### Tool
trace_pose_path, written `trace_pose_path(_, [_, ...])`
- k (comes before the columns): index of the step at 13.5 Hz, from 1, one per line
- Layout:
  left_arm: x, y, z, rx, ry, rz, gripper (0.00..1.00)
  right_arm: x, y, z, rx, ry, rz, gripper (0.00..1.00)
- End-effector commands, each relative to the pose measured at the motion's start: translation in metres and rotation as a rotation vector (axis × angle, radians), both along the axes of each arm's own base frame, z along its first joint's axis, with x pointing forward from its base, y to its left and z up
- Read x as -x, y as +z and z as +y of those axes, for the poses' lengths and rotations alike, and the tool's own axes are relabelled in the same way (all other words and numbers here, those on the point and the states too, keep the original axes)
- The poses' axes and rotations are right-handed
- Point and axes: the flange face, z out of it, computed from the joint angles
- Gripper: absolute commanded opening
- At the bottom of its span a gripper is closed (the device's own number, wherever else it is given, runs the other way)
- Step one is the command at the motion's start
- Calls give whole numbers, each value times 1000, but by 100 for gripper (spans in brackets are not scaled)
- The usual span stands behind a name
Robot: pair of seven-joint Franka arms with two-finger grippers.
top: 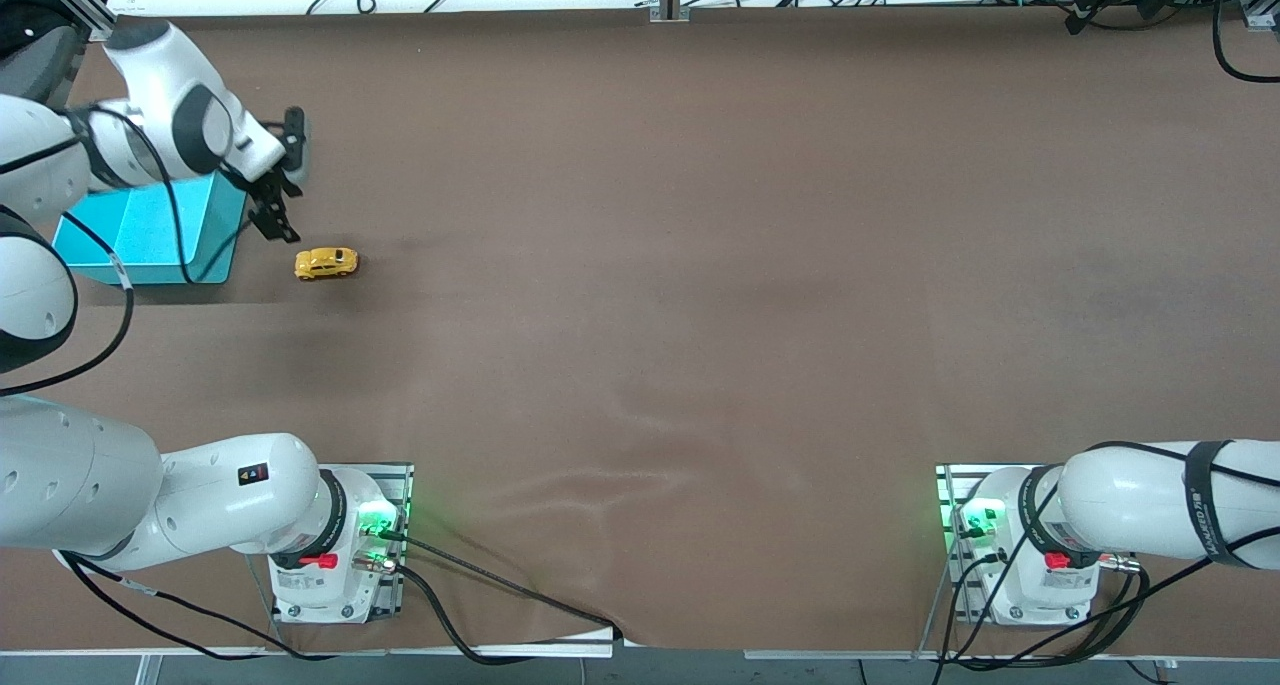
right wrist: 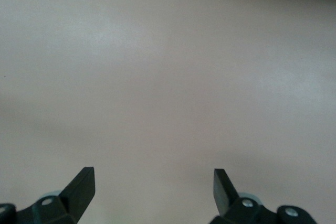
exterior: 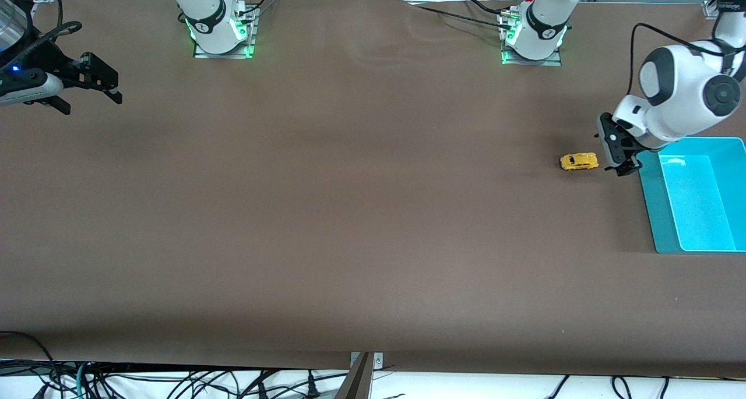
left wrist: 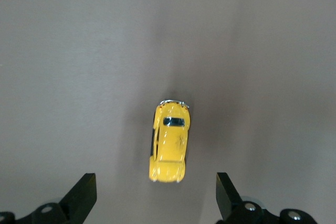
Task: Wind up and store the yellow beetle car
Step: 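Grasp the yellow car with the left gripper and lift it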
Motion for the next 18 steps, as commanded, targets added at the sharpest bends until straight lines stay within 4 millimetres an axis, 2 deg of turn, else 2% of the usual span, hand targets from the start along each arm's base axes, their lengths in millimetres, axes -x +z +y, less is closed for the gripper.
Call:
trace_pose_path(1, [17, -54, 0, 21, -72, -7, 100, 6, 4, 0, -14, -5, -2, 100])
trace_pose_path(2, [21, -70, 11, 33, -86, -1, 100, 6, 4, 0, -14, -5, -2, 100])
trace_pose_path(3, [20, -75, 16, 34, -104, -17, 100, 6, 4, 0, -14, -5, -2, 100])
trace_pose_path(10, [19, -90, 15, 39, -137, -31, 100, 7, 5, 0, -13, 0, -3, 100])
trace_pose_path(11, [20, -93, 14, 42, -141, -26, 93, 7, 5, 0, -14, 0, -4, 100])
trace_pose_path(13, [18, -93, 13, 43, -161, -27, 48, 7, 3, 0, -13, 1, -1, 100])
trace_pose_path(14, [17, -95, 12, 45, -162, -25, 31, 7, 2, 0, -13, 1, 1, 100])
trace_pose_path(15, [17, -94, 12, 45, -164, -26, 21, 7, 1, 0, -13, 1, 1, 100])
trace_pose_path(16, [16, -94, 11, 45, -164, -28, 16, 7, 1, 0, -13, 1, 1, 100])
trace_pose_path(18, [14, -92, 10, 45, -170, -30, 13, 7, 1, 0, -13, -1, 1, 100])
